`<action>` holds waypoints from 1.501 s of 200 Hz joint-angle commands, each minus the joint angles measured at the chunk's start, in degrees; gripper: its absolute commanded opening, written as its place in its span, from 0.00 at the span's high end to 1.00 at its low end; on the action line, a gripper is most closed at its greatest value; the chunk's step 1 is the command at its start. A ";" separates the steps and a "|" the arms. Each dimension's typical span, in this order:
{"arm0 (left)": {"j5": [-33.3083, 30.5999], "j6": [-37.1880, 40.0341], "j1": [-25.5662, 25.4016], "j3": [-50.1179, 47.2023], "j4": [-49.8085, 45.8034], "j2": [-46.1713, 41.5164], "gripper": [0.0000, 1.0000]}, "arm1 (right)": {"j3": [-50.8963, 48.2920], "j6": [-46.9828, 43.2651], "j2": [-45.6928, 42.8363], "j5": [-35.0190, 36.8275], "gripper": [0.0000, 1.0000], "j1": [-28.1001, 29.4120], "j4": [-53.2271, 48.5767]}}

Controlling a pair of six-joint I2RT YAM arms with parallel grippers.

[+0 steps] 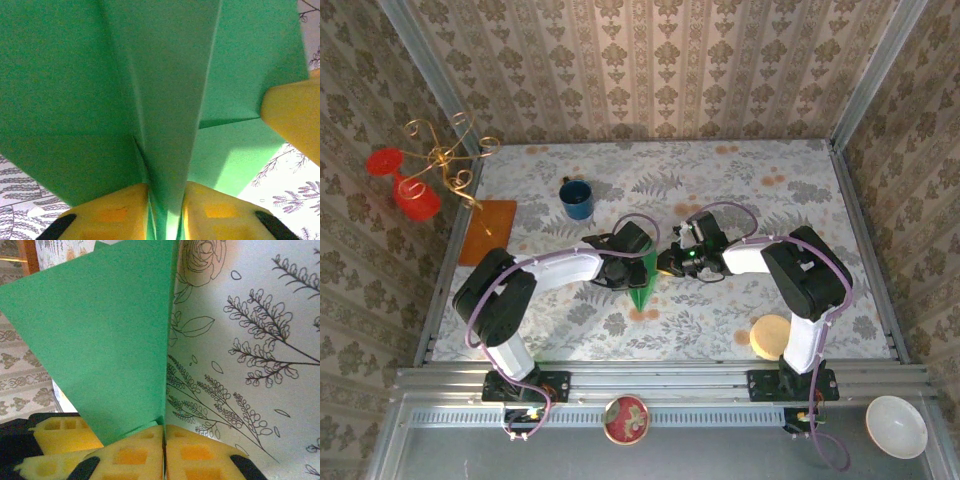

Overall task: Fold a paper plane with a square sheet of paper (pick it up from the middle)
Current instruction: Move the paper plane to the top-center of the table.

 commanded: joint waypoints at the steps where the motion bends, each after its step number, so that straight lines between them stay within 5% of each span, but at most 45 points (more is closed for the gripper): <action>1: -0.75 0.68 -0.52 1.62 -1.68 0.70 0.80 | 1.30 -0.41 -1.40 -0.40 0.85 0.36 -1.78; 49: -2.65 2.88 -0.31 3.43 -3.77 0.46 0.93 | 0.96 -2.06 -5.68 4.95 0.66 -0.53 -6.60; 96: -4.59 8.33 2.87 9.69 -5.93 2.20 0.94 | -1.89 -3.59 -13.16 16.14 0.61 -3.51 -12.17; 149: -7.27 14.86 6.24 25.71 -12.05 14.32 0.93 | -5.60 -4.33 -19.30 25.01 0.51 -5.61 -14.72; 208: -10.77 16.55 6.71 40.52 -19.05 25.76 0.91 | -7.55 -4.60 -19.21 24.45 0.49 -6.88 -14.18; 300: -10.51 14.01 6.68 44.24 -21.19 30.37 0.77 | -8.56 -4.43 -18.15 22.65 0.49 -7.68 -12.05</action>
